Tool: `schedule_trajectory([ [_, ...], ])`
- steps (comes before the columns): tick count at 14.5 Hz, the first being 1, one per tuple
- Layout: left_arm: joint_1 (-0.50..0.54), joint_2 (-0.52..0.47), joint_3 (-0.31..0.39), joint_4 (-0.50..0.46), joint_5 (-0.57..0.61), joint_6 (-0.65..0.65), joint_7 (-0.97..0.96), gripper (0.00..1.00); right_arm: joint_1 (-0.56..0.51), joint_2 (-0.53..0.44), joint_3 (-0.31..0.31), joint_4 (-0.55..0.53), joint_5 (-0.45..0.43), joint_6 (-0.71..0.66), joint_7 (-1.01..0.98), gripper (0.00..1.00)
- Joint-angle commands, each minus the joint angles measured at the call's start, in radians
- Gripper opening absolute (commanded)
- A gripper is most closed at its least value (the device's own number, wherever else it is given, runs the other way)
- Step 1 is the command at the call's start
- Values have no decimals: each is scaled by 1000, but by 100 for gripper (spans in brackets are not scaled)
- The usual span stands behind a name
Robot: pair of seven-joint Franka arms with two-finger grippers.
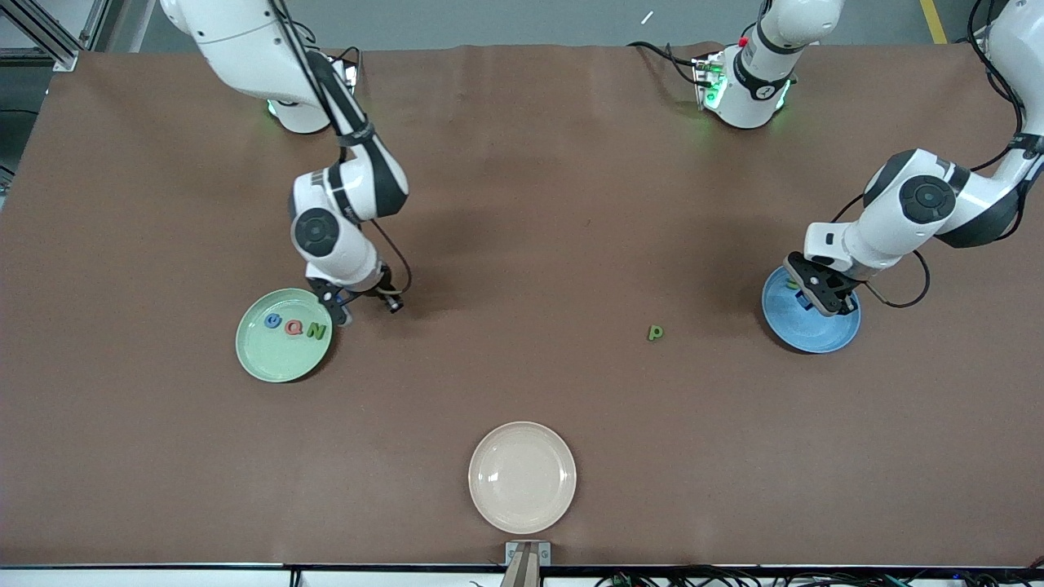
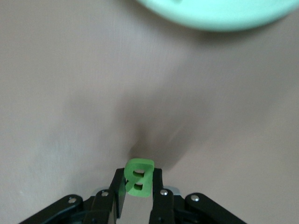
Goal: Sort upper and lower case letters into plates
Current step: 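Release the E into the blue plate while the right gripper drops B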
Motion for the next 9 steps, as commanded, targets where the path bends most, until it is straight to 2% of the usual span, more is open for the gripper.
schedule_trajectory([
  [1, -16, 3, 44, 25, -17, -9, 65, 18, -133, -95, 12, -5, 18, -116, -145, 0],
  [3, -22, 5, 67, 25, -16, -5, 68, 18, -190, -112, 10, -3, 11, -153, -228, 0],
  [6, -38, 5, 89, 23, -16, -1, 56, 20, -259, -100, 9, -11, 1, -140, -298, 0],
  [9, -47, 6, 89, 22, -17, -1, 44, 21, -308, -65, 6, -13, -49, -106, -305, 0],
])
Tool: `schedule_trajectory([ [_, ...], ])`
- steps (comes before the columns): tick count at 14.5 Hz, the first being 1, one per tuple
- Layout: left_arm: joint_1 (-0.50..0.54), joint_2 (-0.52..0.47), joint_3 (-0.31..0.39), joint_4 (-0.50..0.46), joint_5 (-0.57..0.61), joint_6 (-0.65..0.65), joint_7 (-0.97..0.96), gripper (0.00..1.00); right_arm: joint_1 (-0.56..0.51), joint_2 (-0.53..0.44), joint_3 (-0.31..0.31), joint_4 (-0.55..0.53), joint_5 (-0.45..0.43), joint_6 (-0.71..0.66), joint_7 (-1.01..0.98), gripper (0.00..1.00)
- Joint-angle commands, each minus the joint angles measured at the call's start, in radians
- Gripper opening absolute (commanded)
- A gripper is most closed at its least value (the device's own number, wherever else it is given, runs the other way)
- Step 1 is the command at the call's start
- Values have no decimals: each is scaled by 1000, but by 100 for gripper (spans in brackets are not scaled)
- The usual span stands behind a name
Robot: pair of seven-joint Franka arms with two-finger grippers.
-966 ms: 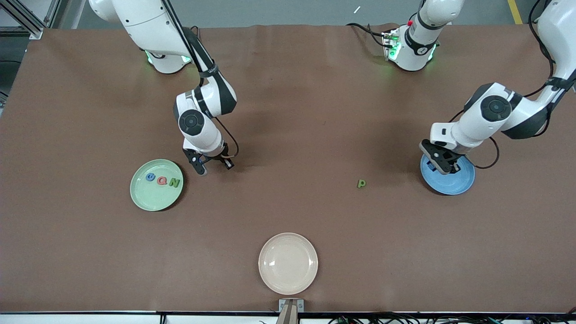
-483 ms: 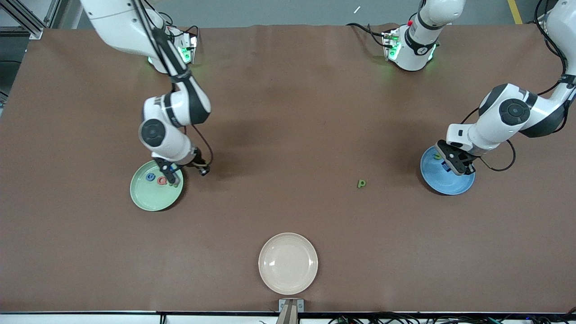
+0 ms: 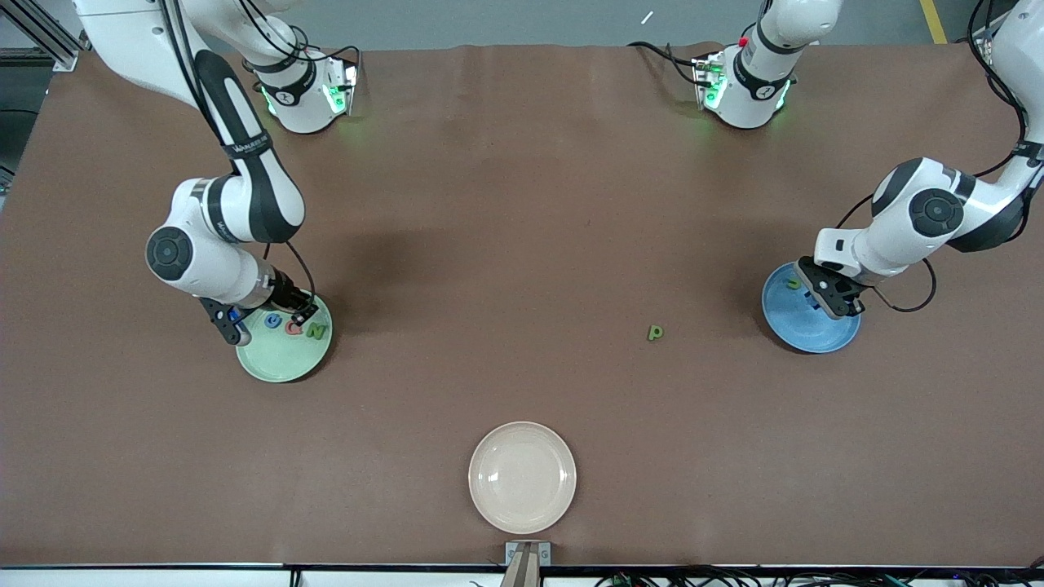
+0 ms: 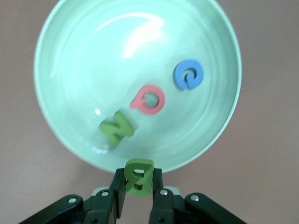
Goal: Sort upper and lower case letters into plates
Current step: 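Release the E into the blue plate while the right gripper drops B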
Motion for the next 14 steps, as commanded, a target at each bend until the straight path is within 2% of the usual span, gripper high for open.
schedule_trajectory([
  [1, -33, 2, 4, 7, -16, -2, -20, 21, -58, 11, 13, -14, -52, 25, -12, 0],
  [4, -41, 4, 10, 10, -16, -3, -20, 23, -69, 46, 13, -12, -68, 42, -12, 0],
  [5, -39, 2, 12, 11, -16, -2, -17, 28, -69, 57, 13, -14, -68, 50, -12, 0],
  [6, -39, 4, 12, 13, -16, -3, -9, 46, -69, 65, 14, -14, -68, 51, -11, 0],
  [7, -39, 2, 12, 17, -16, -3, -8, 58, -69, 69, 13, -15, -66, 54, -11, 0],
  [9, -38, -1, 10, 21, -19, -5, -1, 73, -69, 72, 14, -17, -66, 53, -9, 1],
  [10, -35, -4, 9, 25, -21, -10, 11, 74, -69, 72, 14, -17, -66, 51, -9, 3],
  [11, -32, -4, 9, 25, -24, -10, 26, 78, -69, 72, 14, -17, -66, 50, -9, 11],
  [12, -30, -7, 7, 25, -51, -10, 35, 84, -67, 71, 14, -15, -66, 44, -11, 26],
  [13, -28, -7, 3, 25, -79, -10, 45, 100, -67, 69, 14, -14, -66, 41, -11, 54],
  [14, -28, -8, -6, 30, -104, -10, 58, 100, -67, 68, 14, -12, -66, 40, -12, 98],
])
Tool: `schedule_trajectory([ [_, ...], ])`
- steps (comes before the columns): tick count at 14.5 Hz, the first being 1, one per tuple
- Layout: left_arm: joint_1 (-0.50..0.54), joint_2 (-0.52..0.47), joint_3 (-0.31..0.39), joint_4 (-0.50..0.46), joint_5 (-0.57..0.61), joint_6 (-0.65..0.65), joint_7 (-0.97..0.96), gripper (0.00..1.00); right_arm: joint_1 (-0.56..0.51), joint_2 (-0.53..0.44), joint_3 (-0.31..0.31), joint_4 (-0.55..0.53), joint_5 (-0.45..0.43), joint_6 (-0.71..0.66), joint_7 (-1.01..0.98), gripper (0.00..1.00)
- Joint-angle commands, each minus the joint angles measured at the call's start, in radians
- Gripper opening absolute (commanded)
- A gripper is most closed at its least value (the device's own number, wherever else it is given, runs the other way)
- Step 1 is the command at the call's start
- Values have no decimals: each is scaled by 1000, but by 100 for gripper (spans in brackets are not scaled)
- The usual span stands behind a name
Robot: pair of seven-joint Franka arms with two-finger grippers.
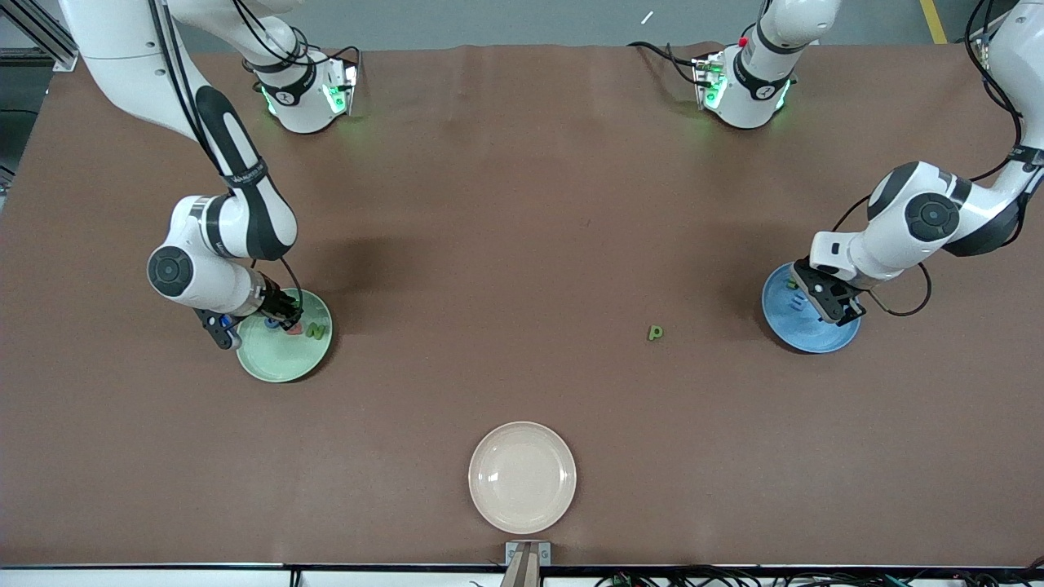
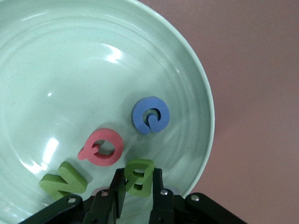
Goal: Sort upper and lower case letters into plates
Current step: 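Release the E into the blue plate while the right gripper drops B, then move the left gripper over the green d while the right arm withdraws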
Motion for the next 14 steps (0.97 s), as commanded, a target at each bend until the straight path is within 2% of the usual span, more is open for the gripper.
schedule_trajectory([
  [1, 0, -8, -30, 29, -79, -9, 41, 100, -10, -19, 10, -2, -15, -8, -4, 100],
  [4, -65, -2, -35, 115, -183, -11, 5, 100, -11, -27, 9, 17, -15, -11, -9, 100],
  [7, -84, -7, -44, 129, -246, -14, -112, 100, -11, -30, 9, 90, -15, -141, -6, 100],
  [10, -117, -8, -98, 135, -248, -14, -321, 100, -16, -51, 7, 161, -15, -235, -76, 100],
  [14, -248, -16, -118, 143, -245, -15, -682, 100, -46, -53, 7, 245, -15, -351, -174, 100],
])
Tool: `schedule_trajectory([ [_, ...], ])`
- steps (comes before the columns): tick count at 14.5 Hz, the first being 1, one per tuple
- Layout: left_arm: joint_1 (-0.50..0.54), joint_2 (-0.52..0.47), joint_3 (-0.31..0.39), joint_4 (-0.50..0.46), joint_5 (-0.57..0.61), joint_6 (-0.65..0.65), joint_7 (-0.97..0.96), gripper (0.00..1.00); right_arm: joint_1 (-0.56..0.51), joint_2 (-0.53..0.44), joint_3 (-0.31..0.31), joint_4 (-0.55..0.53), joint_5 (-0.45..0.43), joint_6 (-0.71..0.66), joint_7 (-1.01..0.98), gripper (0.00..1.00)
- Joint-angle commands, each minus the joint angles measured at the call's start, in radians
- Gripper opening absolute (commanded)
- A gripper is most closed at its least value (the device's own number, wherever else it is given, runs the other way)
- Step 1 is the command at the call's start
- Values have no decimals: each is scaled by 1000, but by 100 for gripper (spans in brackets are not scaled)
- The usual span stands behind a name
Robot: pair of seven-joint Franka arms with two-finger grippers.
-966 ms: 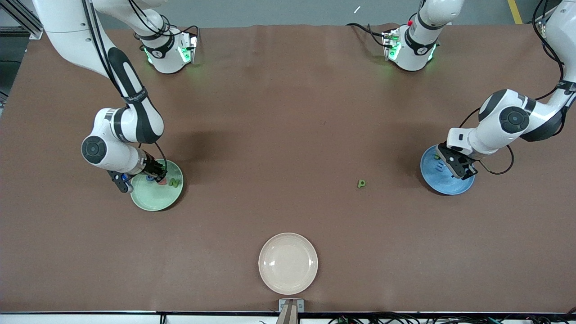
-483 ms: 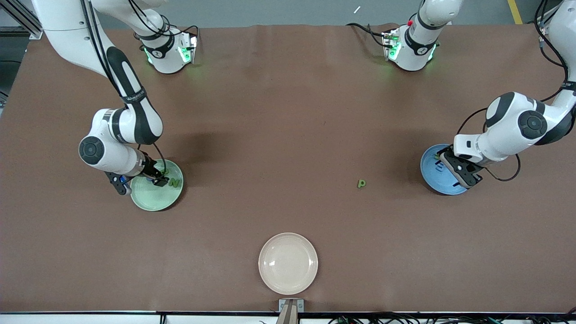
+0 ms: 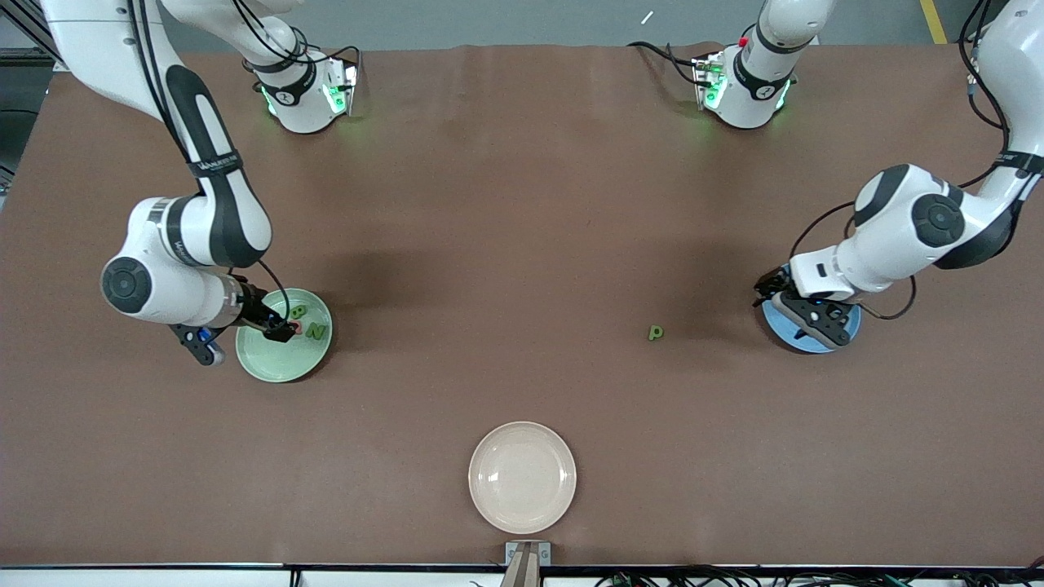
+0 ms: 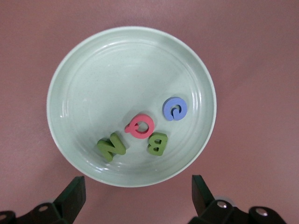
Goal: Sort upper and lower case letters into plates
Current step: 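Move the left gripper over the green d while the right arm withdraws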
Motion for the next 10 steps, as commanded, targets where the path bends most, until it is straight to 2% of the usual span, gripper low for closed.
schedule_trajectory([
  [1, -105, -18, -3, 18, -11, -16, -234, 100, -30, -11, 11, 36, -14, -61, -74, 100],
  [4, -246, -16, 21, 55, 1, -18, -463, 100, -37, -18, 13, 62, -13, -96, -93, 100],
  [7, -403, -16, 128, 109, 1, -18, -563, 100, -37, -21, 13, 87, -11, -120, -113, 100],
  [10, -499, -13, 211, 138, 1, -10, -627, 100, -70, -19, 11, 182, -12, -272, -322, 100],
])
